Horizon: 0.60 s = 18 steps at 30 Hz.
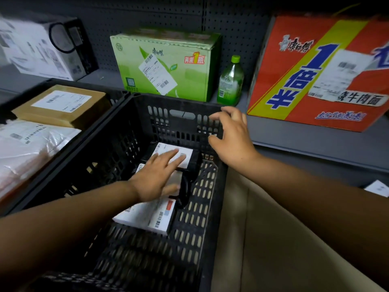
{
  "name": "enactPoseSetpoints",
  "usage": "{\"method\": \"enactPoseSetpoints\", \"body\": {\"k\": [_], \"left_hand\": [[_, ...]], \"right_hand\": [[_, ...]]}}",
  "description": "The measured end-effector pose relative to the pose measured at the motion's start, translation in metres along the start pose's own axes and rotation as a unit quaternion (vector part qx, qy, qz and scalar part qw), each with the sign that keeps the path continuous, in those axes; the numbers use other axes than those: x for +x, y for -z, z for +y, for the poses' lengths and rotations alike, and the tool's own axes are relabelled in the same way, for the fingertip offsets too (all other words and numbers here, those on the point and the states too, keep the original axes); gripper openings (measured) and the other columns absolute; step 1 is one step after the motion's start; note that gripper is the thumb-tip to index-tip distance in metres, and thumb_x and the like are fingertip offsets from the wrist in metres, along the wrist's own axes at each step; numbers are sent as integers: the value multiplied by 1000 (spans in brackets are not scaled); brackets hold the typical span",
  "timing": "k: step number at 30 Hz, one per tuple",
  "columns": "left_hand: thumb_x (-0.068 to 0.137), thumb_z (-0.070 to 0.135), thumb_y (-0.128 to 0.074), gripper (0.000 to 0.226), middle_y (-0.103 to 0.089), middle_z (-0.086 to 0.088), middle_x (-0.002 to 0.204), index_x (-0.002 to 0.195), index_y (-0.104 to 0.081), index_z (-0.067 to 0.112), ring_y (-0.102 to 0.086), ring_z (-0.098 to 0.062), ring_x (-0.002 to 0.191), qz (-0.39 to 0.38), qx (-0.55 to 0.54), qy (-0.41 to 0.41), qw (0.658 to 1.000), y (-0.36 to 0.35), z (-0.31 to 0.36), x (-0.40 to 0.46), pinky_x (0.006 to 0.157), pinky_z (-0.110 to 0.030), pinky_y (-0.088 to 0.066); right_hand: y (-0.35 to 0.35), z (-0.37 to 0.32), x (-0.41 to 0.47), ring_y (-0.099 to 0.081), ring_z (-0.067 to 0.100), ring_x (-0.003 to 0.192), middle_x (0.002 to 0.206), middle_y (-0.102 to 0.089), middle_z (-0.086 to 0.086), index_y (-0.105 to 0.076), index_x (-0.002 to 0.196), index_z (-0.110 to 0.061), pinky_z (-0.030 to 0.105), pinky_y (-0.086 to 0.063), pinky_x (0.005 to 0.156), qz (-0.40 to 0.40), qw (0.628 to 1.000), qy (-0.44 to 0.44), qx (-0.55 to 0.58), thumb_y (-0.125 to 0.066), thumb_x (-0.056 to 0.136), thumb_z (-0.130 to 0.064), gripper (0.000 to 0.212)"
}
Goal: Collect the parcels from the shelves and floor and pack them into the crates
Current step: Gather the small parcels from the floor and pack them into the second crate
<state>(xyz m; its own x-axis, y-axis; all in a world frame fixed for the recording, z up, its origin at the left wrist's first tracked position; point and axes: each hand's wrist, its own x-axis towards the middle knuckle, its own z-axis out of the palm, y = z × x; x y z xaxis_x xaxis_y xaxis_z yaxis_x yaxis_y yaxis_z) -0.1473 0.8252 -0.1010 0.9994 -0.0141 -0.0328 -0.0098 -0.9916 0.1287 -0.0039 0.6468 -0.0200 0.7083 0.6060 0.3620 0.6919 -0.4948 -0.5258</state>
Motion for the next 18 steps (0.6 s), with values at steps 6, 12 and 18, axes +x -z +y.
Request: {"method": "enactPoseSetpoints", "body": {"k": [6, 12, 18], "left_hand": [[88, 39, -50, 65, -25, -9, 151, 146, -28, 19, -24, -23, 136, 227, -133, -66, 962, 77, 94, 62, 111, -36, -21], [86, 30, -57, 58, -37, -11, 143, 140, -40, 17, -32, -27, 131, 227, -82, -188, 952, 90, 197, 119, 107, -41, -31], [84, 23, -60, 57, -33, -7, 146, 138, -42, 21, -24, -25, 135, 175, -32, -258, 950, 60, 290, 175, 106, -41, -29]], "right_hand": [[77, 50, -15, -29, 26, 130, 139, -37, 8, -55, 121, -17, 38, -28, 108, 21, 996, 24, -82, -65, 76, -17, 46], [173, 140, -57, -32, 28, 127, 138, -39, 11, -55, 125, -13, 35, -26, 105, 2, 978, -19, -208, -67, 75, -15, 51], [257, 250, -116, -32, 33, 126, 135, -42, 14, -53, 127, -9, 38, -27, 105, 23, 955, -136, -263, -66, 77, -11, 52]]}}
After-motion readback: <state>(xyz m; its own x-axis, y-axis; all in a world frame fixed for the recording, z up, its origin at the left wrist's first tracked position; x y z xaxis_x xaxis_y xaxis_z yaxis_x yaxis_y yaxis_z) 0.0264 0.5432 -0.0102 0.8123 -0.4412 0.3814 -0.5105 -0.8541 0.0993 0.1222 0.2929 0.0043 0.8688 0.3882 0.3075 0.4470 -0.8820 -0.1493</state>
